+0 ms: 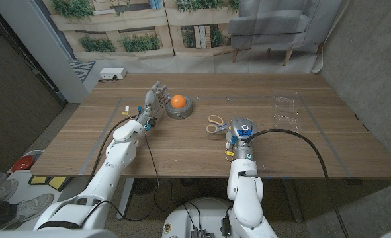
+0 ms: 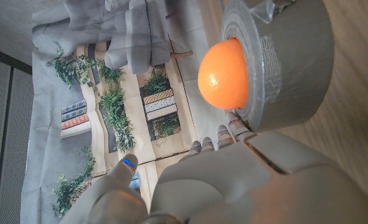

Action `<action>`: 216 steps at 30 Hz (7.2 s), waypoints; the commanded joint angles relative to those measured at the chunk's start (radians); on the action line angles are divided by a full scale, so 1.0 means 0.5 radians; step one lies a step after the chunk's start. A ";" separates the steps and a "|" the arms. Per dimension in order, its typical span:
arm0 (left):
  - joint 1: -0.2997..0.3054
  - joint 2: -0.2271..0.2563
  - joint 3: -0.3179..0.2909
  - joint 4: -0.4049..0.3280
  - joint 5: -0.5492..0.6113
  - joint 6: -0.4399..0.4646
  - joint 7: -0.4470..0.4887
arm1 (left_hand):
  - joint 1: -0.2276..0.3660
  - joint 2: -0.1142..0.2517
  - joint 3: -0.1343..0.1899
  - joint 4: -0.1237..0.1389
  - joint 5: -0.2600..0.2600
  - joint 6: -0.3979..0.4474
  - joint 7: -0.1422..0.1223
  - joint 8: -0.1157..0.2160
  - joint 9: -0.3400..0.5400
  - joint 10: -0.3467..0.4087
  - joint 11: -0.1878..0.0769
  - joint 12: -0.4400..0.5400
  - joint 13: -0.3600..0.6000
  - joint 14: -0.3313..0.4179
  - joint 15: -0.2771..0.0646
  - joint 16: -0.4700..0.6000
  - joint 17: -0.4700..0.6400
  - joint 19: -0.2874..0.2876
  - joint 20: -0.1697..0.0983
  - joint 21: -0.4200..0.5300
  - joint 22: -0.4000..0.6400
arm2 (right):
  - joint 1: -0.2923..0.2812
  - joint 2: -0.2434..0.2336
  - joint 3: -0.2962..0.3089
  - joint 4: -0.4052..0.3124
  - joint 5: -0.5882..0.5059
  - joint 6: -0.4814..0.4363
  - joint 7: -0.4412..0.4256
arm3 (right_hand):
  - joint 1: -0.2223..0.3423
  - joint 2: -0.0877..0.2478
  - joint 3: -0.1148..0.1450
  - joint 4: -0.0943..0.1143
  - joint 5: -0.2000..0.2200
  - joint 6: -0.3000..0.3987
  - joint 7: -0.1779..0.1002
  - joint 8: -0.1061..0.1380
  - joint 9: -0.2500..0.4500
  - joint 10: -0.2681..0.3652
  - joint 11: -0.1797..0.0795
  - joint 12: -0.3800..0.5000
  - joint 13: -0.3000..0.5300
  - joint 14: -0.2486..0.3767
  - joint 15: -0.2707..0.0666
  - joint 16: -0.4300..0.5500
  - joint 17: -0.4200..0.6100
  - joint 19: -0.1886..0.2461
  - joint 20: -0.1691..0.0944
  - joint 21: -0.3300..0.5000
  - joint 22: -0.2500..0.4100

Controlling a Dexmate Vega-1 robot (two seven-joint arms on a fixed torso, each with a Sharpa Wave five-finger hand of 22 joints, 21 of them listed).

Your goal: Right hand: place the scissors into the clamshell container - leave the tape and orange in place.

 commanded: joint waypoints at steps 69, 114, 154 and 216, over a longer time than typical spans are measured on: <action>-0.008 -0.003 -0.008 -0.007 0.009 -0.003 0.038 | -0.006 0.219 -0.011 0.000 0.011 0.005 0.009 0.000 0.009 -0.133 -0.002 0.014 0.010 -0.157 0.004 0.015 0.009 -0.003 0.016 -0.009 0.009 | 0.357 -0.057 0.139 0.186 0.167 -0.316 -0.263 | 0.028 0.001 0.158 0.061 -0.033 0.462 0.022 0.053 0.106 0.043 -0.004 0.006 0.063 0.022 -0.096 -0.005 0.089 0.008 0.003 0.080 0.012; 0.039 0.006 -0.026 -0.085 0.009 0.015 0.073 | -0.006 0.219 -0.011 0.000 0.011 0.004 0.008 -0.001 0.009 -0.133 -0.002 0.014 0.010 -0.157 0.003 0.015 0.009 -0.003 0.015 -0.015 0.009 | 0.521 -0.153 0.219 0.265 0.329 -0.596 -0.288 | 0.020 -0.014 0.203 0.057 -0.039 0.472 0.027 0.038 0.115 0.052 -0.008 -0.006 0.081 0.020 -0.101 0.003 0.095 -0.005 -0.001 0.110 0.009; 0.022 0.007 -0.034 -0.048 0.013 0.014 0.084 | -0.006 0.218 -0.012 0.000 0.011 0.002 0.008 -0.001 0.009 -0.134 -0.004 0.014 0.010 -0.158 0.005 0.015 0.009 -0.002 0.015 -0.019 0.009 | 0.760 -0.292 0.188 0.439 0.533 -0.880 -0.139 | 0.011 -0.025 0.238 0.056 -0.044 0.474 0.027 0.026 0.125 0.058 -0.005 -0.016 0.090 0.019 -0.097 0.017 0.099 -0.015 0.001 0.135 0.007; 0.069 0.020 -0.060 -0.111 0.003 0.026 0.108 | -0.006 0.217 -0.013 -0.001 0.011 0.001 0.008 -0.001 0.009 -0.134 0.003 0.014 0.010 -0.158 0.005 0.015 0.009 -0.001 0.016 -0.026 0.009 | 0.973 -0.507 0.028 0.565 0.965 -1.428 -0.092 | -0.003 -0.052 0.306 0.047 -0.058 0.488 0.038 0.008 0.142 0.073 0.006 -0.031 0.104 0.013 -0.088 0.040 0.099 -0.025 0.007 0.184 0.003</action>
